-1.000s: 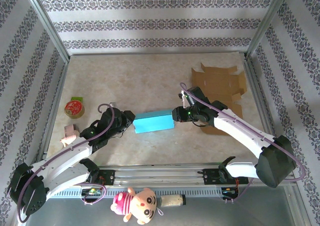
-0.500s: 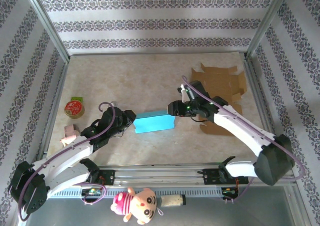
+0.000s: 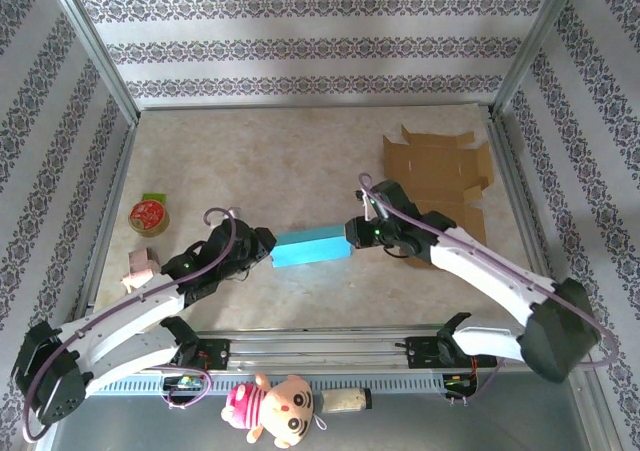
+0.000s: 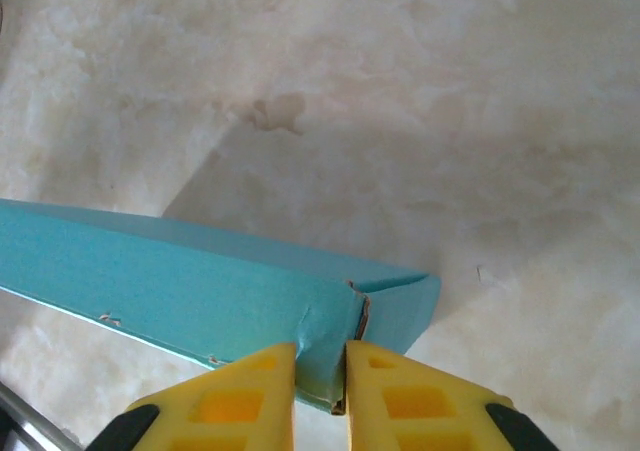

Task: Fold the paper box

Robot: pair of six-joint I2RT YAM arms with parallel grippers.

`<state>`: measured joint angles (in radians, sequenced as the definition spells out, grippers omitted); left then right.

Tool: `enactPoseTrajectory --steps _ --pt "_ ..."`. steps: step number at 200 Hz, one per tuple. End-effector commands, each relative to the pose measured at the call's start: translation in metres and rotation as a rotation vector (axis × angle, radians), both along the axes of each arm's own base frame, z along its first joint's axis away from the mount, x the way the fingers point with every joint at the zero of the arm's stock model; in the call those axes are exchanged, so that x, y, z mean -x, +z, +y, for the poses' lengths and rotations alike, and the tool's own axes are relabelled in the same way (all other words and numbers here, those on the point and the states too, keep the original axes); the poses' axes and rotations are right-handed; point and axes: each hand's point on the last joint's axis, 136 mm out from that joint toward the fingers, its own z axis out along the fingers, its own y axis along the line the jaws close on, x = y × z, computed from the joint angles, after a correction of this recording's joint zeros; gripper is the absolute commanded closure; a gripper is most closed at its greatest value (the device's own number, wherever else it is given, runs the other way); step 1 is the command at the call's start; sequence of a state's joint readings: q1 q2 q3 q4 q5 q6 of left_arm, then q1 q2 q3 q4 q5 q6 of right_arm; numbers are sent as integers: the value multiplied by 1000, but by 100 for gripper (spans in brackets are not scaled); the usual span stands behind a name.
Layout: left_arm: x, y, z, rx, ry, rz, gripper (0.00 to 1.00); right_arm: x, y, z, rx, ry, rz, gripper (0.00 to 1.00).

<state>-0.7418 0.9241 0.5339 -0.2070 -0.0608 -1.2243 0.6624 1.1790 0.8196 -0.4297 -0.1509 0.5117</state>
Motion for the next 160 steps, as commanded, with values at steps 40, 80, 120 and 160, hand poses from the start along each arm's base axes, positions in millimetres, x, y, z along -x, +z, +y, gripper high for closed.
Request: enactPoseTrajectory --steps 40,80,120,160 --pt "69 -37 -5 -188 -111 156 61 89 -35 -46 93 -20 220 54" --pt "69 -46 5 -204 -75 156 40 76 -22 -57 129 -58 137 33" --pt "46 -43 -25 -141 -135 8 24 39 -38 -34 87 -11 106 16" --pt "9 -51 -35 -184 -139 3 23 -6 -58 -12 46 0 153 20"
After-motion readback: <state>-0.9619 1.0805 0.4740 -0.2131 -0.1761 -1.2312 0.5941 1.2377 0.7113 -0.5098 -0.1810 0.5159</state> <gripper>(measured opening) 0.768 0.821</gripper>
